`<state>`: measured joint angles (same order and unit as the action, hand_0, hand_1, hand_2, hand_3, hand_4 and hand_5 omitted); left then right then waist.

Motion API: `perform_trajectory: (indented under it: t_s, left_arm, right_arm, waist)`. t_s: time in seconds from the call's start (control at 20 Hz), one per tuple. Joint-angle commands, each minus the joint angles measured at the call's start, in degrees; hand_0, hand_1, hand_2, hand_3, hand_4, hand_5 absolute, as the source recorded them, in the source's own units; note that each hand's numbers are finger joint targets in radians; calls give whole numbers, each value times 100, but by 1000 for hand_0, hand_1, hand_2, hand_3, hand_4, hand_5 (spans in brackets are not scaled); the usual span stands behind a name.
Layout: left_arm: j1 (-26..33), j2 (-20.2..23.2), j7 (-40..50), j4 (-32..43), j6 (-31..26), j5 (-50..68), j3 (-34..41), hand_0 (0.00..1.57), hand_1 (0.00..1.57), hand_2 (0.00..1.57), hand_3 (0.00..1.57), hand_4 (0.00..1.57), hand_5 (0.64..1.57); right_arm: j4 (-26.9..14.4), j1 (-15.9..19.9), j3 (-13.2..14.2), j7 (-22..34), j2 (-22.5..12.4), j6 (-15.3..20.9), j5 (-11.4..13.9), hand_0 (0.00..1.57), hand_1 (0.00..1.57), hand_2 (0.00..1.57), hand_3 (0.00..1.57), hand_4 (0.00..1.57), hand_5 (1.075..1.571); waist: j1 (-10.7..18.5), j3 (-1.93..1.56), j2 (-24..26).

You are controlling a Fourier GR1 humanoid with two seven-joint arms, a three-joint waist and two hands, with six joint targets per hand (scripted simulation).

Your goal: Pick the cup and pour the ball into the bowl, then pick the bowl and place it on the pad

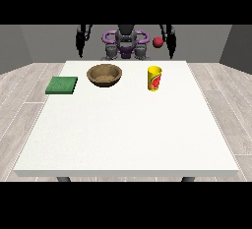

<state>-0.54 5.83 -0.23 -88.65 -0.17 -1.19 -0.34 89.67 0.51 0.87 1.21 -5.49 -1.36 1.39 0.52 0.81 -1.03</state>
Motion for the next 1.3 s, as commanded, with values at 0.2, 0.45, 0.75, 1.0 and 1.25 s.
perform_trajectory:
  t_s: [0.2, 0.45, 0.75, 1.0, 1.25]
  left_arm:
    - [-72, 186, 518, -559, -34, 110, 89, 0, 0, 0, 0, 664, 1566]
    - [-60, -407, 2145, -935, 397, 970, 310, 0, 0, 0, 0, 634, 1564]
    - [-642, -326, 2416, -1802, 661, 696, 157, 0, 0, 0, 0, 581, 1560]
    - [-1184, -434, 1830, -1378, 804, 404, 97, 0, 0, 0, 0, 606, 1555]
    - [-1571, -333, 431, -734, 690, 225, 334, 0, 0, 0, 0, 548, 1526]
  right_arm:
    - [553, 63, 86, 515, -232, -41, -64, 0, 0, 0, 0, 875, 1533]
    - [1397, -499, -147, 2034, 353, 81, -791, 0, 0, 0, 0, 860, 1530]
    - [2362, -83, 298, 2523, 89, 304, -1032, 0, 0, 0, 0, 789, 1548]
    - [2413, 241, 123, 2043, 203, 397, -717, 0, 0, 0, 0, 741, 1546]
    - [1900, 670, 128, 1077, 289, 306, -579, 0, 0, 0, 87, 712, 1545]
  waist:
    - [5, -55, 1483]
    - [-595, -77, 2448]
    - [-392, -81, 1423]
    - [-480, -81, 561]
    - [-495, -80, -614]
